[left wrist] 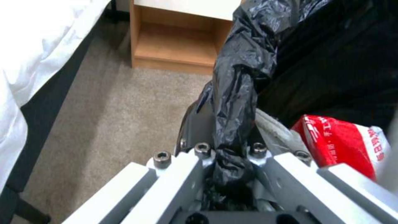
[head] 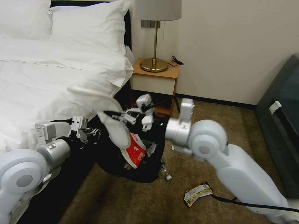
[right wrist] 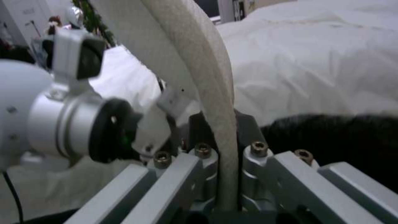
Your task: Pick up the trash bin, then pick up the garbage on the floor and place it into the trash bin.
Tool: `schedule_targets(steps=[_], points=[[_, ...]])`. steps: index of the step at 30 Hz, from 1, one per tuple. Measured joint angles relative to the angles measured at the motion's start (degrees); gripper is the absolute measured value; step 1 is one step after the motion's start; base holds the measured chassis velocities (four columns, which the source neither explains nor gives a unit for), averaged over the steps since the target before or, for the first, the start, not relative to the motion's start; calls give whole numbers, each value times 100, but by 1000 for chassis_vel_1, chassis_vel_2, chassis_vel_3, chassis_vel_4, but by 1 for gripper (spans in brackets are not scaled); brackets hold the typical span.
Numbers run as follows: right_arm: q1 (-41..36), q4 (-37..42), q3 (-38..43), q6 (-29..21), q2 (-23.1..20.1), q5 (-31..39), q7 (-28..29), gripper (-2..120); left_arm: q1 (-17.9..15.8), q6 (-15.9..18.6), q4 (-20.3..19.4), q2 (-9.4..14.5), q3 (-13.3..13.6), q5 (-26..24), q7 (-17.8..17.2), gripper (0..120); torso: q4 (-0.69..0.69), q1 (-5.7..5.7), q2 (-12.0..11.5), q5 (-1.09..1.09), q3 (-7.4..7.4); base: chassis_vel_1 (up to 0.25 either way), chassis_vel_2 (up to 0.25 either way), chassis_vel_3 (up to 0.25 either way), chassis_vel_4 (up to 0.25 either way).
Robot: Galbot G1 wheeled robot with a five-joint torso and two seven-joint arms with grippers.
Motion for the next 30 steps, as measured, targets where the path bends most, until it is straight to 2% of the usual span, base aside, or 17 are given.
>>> schedule_targets(steps=[12, 22, 30], points=[[-253, -389, -335, 86, -78, -681, -287, 2, -30, 2, -16, 42, -137, -133, -54, 1, -1, 0, 0, 1, 0, 0, 0, 0, 0], [-496, -695, -252, 166, -228, -1278, -594, 2, -26, 3, -18, -3, -170, -124, -21, 1, -1, 0, 0, 1, 0, 0, 0, 0, 0], [-642, -985, -178, 256, -285, -1723, -665, 2, -50, 4, -4, 73, -253, -189, 14, 1, -1, 0, 0, 1, 0, 0, 0, 0, 0]])
